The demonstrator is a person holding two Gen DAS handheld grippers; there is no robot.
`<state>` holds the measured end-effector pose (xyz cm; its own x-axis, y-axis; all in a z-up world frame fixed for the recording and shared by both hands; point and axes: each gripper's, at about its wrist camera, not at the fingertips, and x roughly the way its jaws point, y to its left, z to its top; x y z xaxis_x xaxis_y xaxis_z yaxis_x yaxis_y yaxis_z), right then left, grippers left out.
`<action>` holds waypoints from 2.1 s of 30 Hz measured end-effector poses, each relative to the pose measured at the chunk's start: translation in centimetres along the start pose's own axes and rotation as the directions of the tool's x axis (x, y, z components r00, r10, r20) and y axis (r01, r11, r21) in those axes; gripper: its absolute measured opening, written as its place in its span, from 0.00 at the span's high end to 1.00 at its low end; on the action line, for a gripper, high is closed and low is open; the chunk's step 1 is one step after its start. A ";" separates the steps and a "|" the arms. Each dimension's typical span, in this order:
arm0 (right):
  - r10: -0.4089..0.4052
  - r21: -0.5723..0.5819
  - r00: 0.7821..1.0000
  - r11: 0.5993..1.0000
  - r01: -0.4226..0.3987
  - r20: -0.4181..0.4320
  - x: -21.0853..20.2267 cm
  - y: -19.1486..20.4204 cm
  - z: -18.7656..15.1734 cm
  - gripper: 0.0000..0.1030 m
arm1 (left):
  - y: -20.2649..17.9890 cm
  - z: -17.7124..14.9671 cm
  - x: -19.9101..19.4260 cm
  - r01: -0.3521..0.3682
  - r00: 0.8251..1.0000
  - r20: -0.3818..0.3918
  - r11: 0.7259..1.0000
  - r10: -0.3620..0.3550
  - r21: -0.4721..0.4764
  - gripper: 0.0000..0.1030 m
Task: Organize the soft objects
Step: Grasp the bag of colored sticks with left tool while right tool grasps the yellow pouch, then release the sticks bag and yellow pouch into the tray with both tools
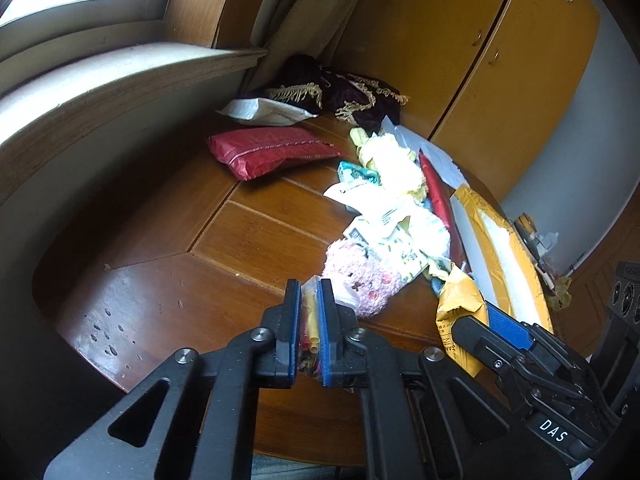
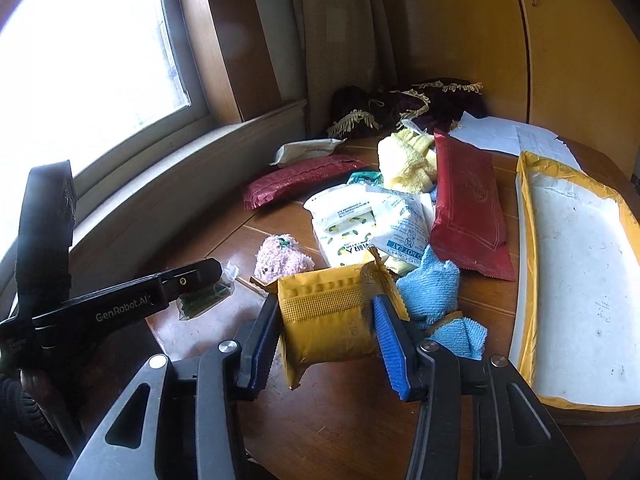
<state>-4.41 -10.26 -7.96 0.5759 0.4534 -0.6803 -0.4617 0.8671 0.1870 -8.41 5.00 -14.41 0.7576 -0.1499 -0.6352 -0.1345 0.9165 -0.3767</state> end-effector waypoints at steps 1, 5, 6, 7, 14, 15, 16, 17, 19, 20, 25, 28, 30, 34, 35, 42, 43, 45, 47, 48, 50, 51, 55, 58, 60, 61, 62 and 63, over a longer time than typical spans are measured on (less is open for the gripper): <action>0.006 -0.001 1.000 1.000 -0.005 0.024 -0.7 0.0 0.2 0.54 | -0.1 0.3 -0.6 0.013 1.000 0.024 1.000 -0.014 0.001 0.95; 0.000 0.015 0.995 1.000 -0.001 0.099 -2.9 -0.4 0.9 0.54 | -1.5 2.0 -2.0 0.076 0.993 0.088 0.997 -0.077 0.014 0.95; -0.008 0.036 0.994 0.999 0.004 0.112 -3.3 -0.9 1.2 0.54 | -2.2 2.5 -2.1 0.095 0.991 0.095 0.995 -0.097 0.021 0.95; -0.012 0.060 0.993 0.998 0.005 0.120 -3.7 -1.5 1.4 0.54 | -3.0 3.0 -2.0 0.122 0.987 0.101 0.992 -0.124 0.025 0.95; -0.125 0.233 0.979 0.969 0.086 0.158 -7.2 -7.8 1.6 0.54 | -9.5 5.8 -0.3 0.375 0.926 0.037 0.927 -0.376 0.029 0.94; -0.156 0.247 0.975 0.962 0.114 0.158 -7.6 -8.6 1.6 0.54 | -10.6 5.9 0.3 0.396 0.918 0.018 0.917 -0.397 0.040 0.95; -0.193 0.266 0.969 0.953 0.147 0.155 -7.9 -9.6 1.4 0.54 | -11.6 6.1 0.9 0.410 0.912 0.002 0.911 -0.411 0.047 0.95; -0.227 0.285 0.962 0.942 0.177 0.152 -8.2 -10.5 1.3 0.54 | -12.4 6.3 1.6 0.428 0.904 -0.019 0.903 -0.428 0.044 0.94; -0.277 0.323 0.950 0.920 0.220 0.141 -8.7 -12.5 0.8 0.54 | -14.0 6.5 3.3 0.466 0.883 -0.079 0.884 -0.462 0.031 0.94; -0.293 0.341 0.947 0.910 0.234 0.132 -8.8 -13.4 0.6 0.54 | -14.9 6.4 4.1 0.477 0.875 -0.106 0.878 -0.472 0.030 0.94; -0.368 0.399 0.928 0.862 0.313 0.066 -8.4 -17.3 -0.9 0.54 | -18.8 5.2 7.2 0.522 0.838 -0.212 0.852 -0.504 0.038 0.94; -0.388 0.425 0.922 0.834 0.353 -0.003 -7.5 -19.0 -1.8 0.54 | -20.4 4.1 9.6 0.505 0.829 -0.294 0.863 -0.476 0.027 0.94; -0.403 0.433 0.914 0.817 0.380 -0.041 -7.0 -19.7 -2.4 0.54 | -21.0 3.2 10.9 0.493 0.822 -0.338 0.870 -0.458 0.019 0.94; -0.450 0.424 0.888 0.790 0.443 -0.091 -6.5 -20.1 -2.9 0.53 | -22.2 1.8 12.0 0.458 0.838 -0.373 0.885 -0.398 0.085 0.94; -0.465 0.417 0.879 0.782 0.464 -0.106 -6.3 -20.2 -3.0 0.53 | -22.3 1.6 12.1 0.454 0.837 -0.380 0.887 -0.394 0.082 0.94; -0.475 0.410 0.870 0.774 0.483 -0.131 -6.3 -20.3 -3.6 0.51 | -22.9 -0.3 13.2 0.456 0.820 -0.435 0.884 -0.372 0.104 0.94; -0.473 0.410 0.872 0.776 0.480 -0.124 -6.4 -20.3 -3.7 0.49 | -23.0 -0.2 13.4 0.451 0.830 -0.423 0.884 -0.364 0.122 0.94; -0.465 0.427 0.878 0.774 0.467 -0.117 -6.5 -20.5 -3.8 0.49 | -23.3 -0.3 13.2 0.452 0.833 -0.419 0.881 -0.360 0.140 0.94; -0.458 0.452 0.883 0.769 0.452 -0.104 -6.7 -20.7 -3.9 0.48 | -23.3 -0.3 12.9 0.455 0.835 -0.414 0.878 -0.363 0.149 0.94; -0.452 0.464 0.887 0.767 0.442 -0.097 -6.8 -20.7 -3.9 0.48 | -23.3 -0.4 12.8 0.457 0.835 -0.414 0.875 -0.362 0.157 0.94; -0.440 0.486 0.894 0.765 0.422 -0.085 -7.1 -20.9 -4.0 0.48 | -23.1 -0.4 12.7 0.462 0.833 -0.417 0.871 -0.364 0.164 0.94; -0.434 0.495 0.897 0.763 0.415 -0.083 -7.1 -21.0 -4.0 0.48 | -23.1 -0.4 12.8 0.465 0.832 -0.417 0.870 -0.367 0.162 0.92; -0.423 0.520 0.904 0.758 0.394 -0.069 -7.6 -20.9 -4.1 0.47 | -23.0 -0.3 13.0 0.477 0.823 -0.420 0.867 -0.382 0.145 0.84; -0.413 0.538 0.909 0.757 0.371 -0.046 -8.1 -20.7 -4.1 0.46 | -22.5 -0.2 12.0 0.492 0.825 -0.392 0.858 -0.406 0.146 0.57; -0.413 0.540 0.910 0.761 0.360 -0.025 -8.5 -20.2 -3.8 0.44 | -21.8 0.1 11.0 0.496 0.832 -0.361 0.856 -0.422 0.143 0.49; -0.410 0.537 0.912 0.767 0.351 -0.010 -8.6 -19.8 -3.6 0.44 | -21.4 0.4 10.4 0.490 0.839 -0.345 0.860 -0.421 0.144 0.48; -0.403 0.529 0.915 0.779 0.338 0.008 -8.9 -19.3 -3.4 0.43 | -20.7 0.7 9.8 0.484 0.847 -0.324 0.864 -0.422 0.141 0.47; -0.392 0.517 0.919 0.793 0.321 0.031 -9.0 -18.7 -3.0 0.42 | -20.0 1.1 9.1 0.475 0.856 -0.300 0.870 -0.421 0.136 0.45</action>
<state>-3.04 -31.17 -7.44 0.7318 0.0830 -0.6764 0.1676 0.9401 0.2967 1.83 -14.27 -11.95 0.5138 -0.6250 -0.5877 0.3296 0.7762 -0.5374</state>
